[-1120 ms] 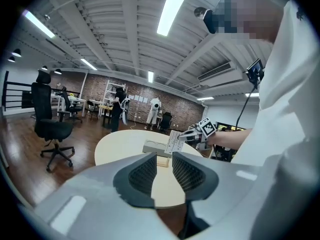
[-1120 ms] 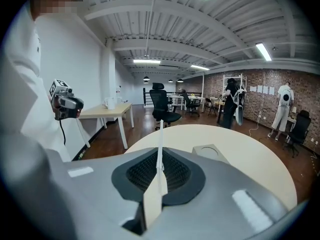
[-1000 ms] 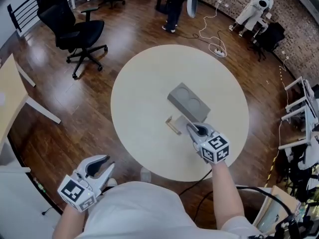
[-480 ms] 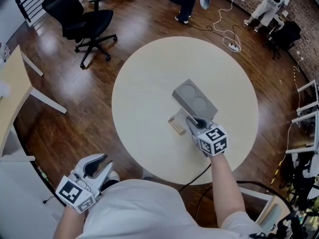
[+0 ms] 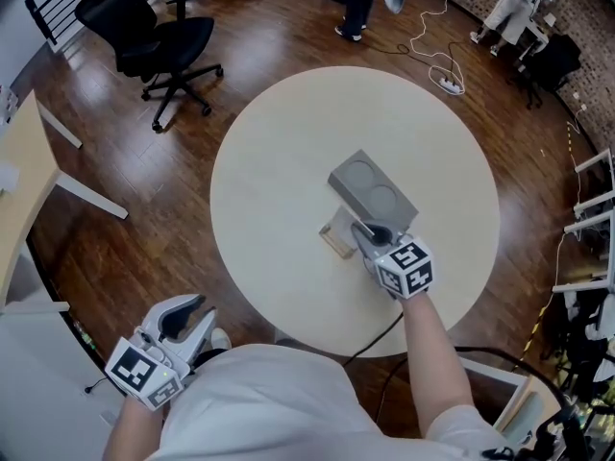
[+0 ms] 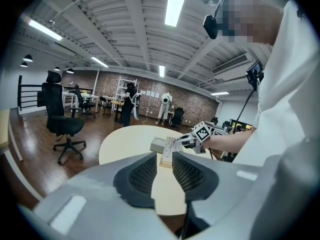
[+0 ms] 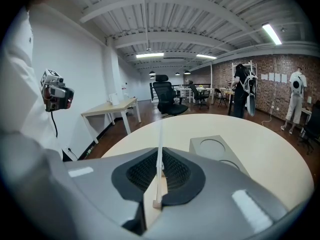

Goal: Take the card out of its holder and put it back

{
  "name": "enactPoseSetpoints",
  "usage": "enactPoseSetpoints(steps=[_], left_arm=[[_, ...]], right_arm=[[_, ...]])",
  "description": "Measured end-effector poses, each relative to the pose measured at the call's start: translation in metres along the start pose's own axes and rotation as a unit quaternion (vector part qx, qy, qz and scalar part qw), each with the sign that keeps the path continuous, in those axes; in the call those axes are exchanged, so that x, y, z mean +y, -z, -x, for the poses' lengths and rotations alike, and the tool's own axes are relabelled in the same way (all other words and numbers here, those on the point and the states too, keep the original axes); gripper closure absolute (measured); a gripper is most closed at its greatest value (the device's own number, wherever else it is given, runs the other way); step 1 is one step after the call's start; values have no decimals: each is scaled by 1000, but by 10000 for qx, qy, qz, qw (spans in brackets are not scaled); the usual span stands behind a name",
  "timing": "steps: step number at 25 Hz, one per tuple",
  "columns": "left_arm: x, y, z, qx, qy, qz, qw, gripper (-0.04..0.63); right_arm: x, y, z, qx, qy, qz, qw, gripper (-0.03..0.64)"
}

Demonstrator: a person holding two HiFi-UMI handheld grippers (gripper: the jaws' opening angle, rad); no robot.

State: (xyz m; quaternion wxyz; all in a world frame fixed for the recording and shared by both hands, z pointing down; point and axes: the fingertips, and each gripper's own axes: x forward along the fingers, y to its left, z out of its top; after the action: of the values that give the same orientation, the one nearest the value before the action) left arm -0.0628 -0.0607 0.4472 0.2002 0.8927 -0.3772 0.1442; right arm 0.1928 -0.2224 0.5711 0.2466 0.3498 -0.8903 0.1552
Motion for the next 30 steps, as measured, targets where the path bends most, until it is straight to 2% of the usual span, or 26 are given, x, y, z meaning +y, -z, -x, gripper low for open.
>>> enactPoseSetpoints(steps=[17, 25, 30], left_arm=[[2, -1, -3, 236, -158, 11, 9996, 491], [4, 0, -1, 302, -84, 4, 9995, 491], [8, 2, 4, 306, 51, -93, 9995, 491]], right_arm=[[0, 47, -21, -13, -283, -144, 9995, 595], [2, 45, -21, -100, -139, -102, 9998, 591], [2, 32, -10, -266, 311, -100, 9991, 482]])
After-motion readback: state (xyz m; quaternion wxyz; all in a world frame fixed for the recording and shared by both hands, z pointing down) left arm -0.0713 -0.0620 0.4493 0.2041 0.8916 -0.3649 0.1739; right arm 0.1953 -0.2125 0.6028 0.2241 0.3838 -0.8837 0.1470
